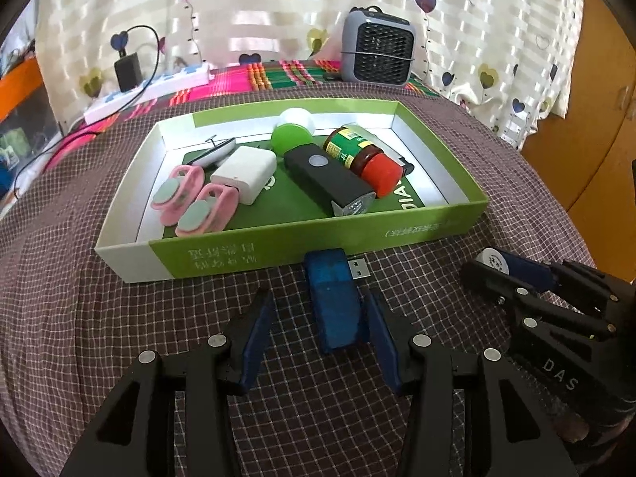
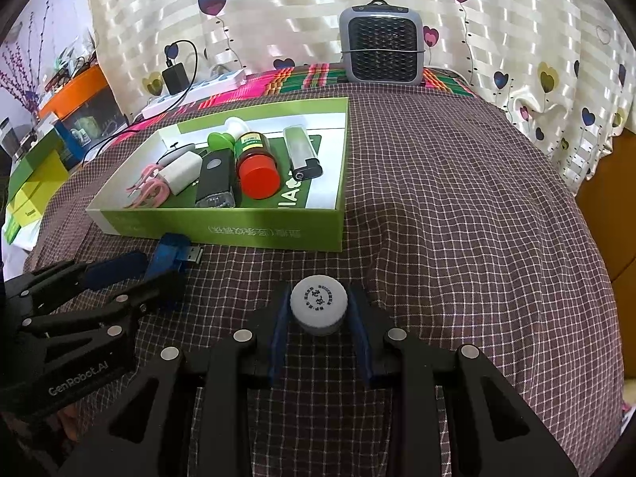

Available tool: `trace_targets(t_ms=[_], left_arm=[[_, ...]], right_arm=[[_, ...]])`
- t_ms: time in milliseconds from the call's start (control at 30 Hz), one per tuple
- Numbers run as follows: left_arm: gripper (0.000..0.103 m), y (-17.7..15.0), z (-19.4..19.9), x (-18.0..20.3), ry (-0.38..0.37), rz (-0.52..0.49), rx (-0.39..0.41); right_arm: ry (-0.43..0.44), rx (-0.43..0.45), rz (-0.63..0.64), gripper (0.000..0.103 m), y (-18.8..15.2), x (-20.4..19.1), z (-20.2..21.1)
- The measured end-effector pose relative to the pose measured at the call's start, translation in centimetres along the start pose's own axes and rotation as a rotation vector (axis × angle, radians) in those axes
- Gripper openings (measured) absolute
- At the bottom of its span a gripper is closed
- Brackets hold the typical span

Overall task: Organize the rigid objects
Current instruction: 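Close the left tool on the blue USB stick while the right tool lifts the white jar, then carry the blue USB stick over the box with the left tool while the right tool carries the white jar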

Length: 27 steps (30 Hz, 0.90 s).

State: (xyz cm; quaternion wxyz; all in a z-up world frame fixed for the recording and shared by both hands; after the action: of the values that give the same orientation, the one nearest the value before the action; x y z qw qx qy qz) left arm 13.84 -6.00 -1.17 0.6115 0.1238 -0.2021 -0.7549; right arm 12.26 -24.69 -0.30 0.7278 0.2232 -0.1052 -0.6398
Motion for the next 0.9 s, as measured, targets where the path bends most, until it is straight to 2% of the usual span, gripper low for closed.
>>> trace_targets(t_ms=[67, 400, 900], left_arm=[[0.045, -0.03, -0.01, 0.02, 0.003, -0.002, 0.004], [0.021, -0.19, 0.12, -0.76, 0.015, 0.014, 0.016], [0.021, -0.33, 0.31, -0.96, 0.002, 0.018, 0.021]], right_arm=[[-0.002, 0.000, 0.001, 0.030, -0.02, -0.06, -0.02], [0.000, 0.000, 0.000, 0.030, -0.04, -0.07, -0.04], [-0.006, 0.000, 0.003, 0.030, -0.05, -0.11, -0.02]])
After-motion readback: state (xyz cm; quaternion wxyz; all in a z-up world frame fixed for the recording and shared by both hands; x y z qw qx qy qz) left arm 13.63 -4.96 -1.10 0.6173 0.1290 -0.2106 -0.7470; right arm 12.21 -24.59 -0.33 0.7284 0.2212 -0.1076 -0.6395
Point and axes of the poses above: each gripper's, at about its wrist camera, not at the fingertips, and z roughly against the way its jaws point, x to its right, y to its top, the point moved 1 cm from there along -z, roughly the way its jaws point, and after that the axes turned 11 degrees about -x, right-handed, at the moved point
